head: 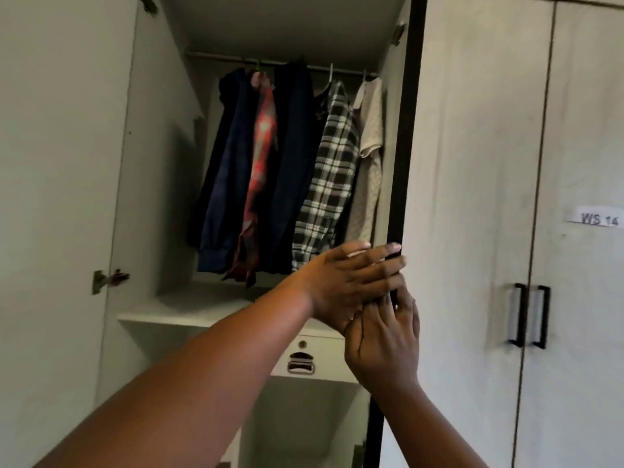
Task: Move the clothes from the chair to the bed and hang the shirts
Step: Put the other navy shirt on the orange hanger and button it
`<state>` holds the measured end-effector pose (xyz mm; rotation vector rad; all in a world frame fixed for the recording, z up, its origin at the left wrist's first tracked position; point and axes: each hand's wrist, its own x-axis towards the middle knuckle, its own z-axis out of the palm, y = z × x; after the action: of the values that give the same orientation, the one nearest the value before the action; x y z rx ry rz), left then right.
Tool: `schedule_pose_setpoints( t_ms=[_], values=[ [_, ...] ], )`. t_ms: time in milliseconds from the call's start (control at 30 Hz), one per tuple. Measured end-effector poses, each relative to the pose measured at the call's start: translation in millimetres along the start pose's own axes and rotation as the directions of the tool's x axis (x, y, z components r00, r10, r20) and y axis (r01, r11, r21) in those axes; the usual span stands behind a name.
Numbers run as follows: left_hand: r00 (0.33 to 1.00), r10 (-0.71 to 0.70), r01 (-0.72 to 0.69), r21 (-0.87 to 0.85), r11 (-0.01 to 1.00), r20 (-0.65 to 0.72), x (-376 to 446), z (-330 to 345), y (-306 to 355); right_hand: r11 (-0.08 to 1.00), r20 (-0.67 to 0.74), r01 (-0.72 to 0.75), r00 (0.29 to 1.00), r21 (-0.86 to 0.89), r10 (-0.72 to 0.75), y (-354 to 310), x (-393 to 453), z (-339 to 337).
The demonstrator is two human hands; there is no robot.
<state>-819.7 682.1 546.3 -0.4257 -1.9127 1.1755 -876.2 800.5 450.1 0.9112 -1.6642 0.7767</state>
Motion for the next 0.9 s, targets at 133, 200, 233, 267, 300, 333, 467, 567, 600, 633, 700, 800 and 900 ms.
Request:
schedule_pose_setpoints(
  t_ms=[133,200,233,267,300,333,467,567,600,633,700,800,900],
  values=[
    [0.991,-0.091,0.092,-0.005,0.996,0.103,-69.4,15.5,-27.8,0.986,0.128,0.124,0.986,-0.107,-0.11,-50.6,5.1,38.7],
    [0.972,-0.101,0.099,0.018,0.995,0.213,-102.3,26.3,-38.3,0.968,0.22,0.18,0.965,-0.177,-0.14,-72.4,9.0,61.9],
    [0.957,-0.108,0.105,0.025,0.994,0.268,-116.6,31.9,-41.4,0.955,0.268,0.202,0.953,-0.216,-0.14,-80.9,11.2,74.7],
    [0.939,-0.123,0.119,0.03,0.992,0.322,-132.1,38.7,-44.2,0.947,0.318,0.221,0.938,-0.234,-0.14,-90.3,14.1,90.0],
    [0.922,-0.143,0.14,0.035,0.99,0.359,-145.3,46.9,-45.3,0.944,0.37,0.234,0.919,-0.232,-0.137,-97.6,18.3,103.9],
    [0.909,-0.168,0.168,0.036,0.985,0.382,-156.9,55.3,-45.5,0.947,0.421,0.241,0.897,-0.214,-0.133,-103.5,22.9,116.9],
    [0.841,-0.272,0.255,0.099,0.962,0.467,-186.2,86.2,-53.0,0.955,0.51,0.247,0.85,-0.164,-0.132,-120.0,38.1,167.9],
    [0.811,-0.3,0.266,0.14,0.954,0.503,-192.5,103.0,-56.0,0.937,0.487,0.289,0.858,-0.197,-0.163,-118.1,39.1,196.5],
    [0.801,-0.312,0.272,0.154,0.95,0.511,-195.0,109.1,-56.4,0.931,0.477,0.301,0.861,-0.207,-0.173,-117.3,38.6,206.0],
    [0.793,-0.327,0.279,0.171,0.945,0.515,-197.7,114.9,-56.2,0.924,0.464,0.312,0.867,-0.219,-0.183,-116.4,38.5,213.7],
    [0.776,-0.357,0.294,0.203,0.934,0.52,-203.0,127.7,-55.9,0.907,0.461,0.345,0.864,-0.243,-0.205,-115.0,41.1,230.6],
    [0.742,-0.387,0.307,0.236,0.922,0.548,-207.1,145.8,-59.9,0.893,0.465,0.381,0.853,-0.241,-0.238,-113.2,46.9,257.3],
    [0.713,-0.412,0.308,0.274,0.911,0.568,-210.0,166.3,-64.9,0.893,0.446,0.395,0.853,-0.216,-0.27,-109.5,52.6,283.8]
  ],
)
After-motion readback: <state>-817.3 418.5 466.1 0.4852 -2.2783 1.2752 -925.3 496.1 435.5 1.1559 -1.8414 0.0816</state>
